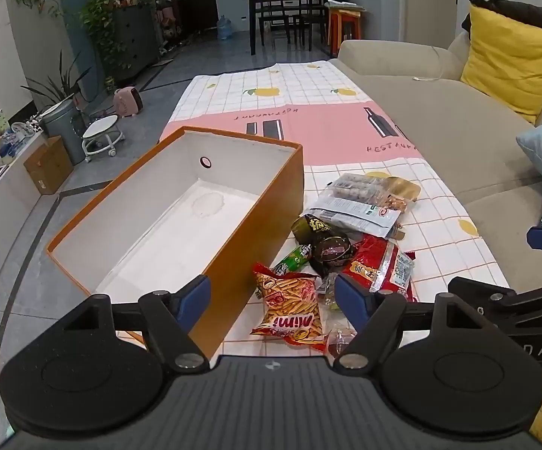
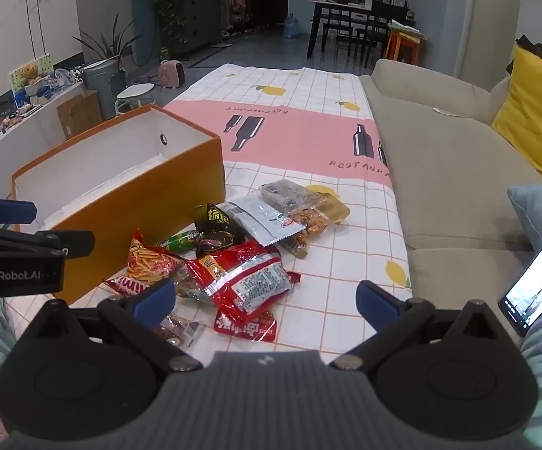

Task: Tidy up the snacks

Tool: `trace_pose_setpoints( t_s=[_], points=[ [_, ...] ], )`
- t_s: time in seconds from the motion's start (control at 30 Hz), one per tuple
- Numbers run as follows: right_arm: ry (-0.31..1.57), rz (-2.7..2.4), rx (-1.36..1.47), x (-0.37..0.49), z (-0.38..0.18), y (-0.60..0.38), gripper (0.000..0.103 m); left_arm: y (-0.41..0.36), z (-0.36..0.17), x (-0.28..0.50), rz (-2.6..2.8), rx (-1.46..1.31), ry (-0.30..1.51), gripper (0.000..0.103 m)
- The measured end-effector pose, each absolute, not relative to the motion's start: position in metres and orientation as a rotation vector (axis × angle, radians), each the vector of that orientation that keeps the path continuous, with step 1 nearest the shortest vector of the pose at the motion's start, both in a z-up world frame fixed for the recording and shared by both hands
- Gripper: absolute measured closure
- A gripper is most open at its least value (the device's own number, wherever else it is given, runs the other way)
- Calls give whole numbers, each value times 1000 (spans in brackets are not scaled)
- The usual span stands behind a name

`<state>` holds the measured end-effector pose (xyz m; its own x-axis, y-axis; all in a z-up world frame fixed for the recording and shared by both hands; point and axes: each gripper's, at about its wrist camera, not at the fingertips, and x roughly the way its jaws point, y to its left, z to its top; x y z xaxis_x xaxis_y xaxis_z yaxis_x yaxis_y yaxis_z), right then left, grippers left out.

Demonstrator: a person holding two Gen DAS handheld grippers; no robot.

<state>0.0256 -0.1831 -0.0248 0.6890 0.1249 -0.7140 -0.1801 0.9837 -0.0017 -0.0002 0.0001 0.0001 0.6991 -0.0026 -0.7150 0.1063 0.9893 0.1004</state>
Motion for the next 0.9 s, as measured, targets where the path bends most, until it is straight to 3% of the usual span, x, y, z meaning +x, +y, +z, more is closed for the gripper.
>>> trace_pose_setpoints(
  t_s=[0.9],
  points=[
    [796,170,-74,28,-26,-182,4,7,-5,1,-57,136,811,15]
  ],
)
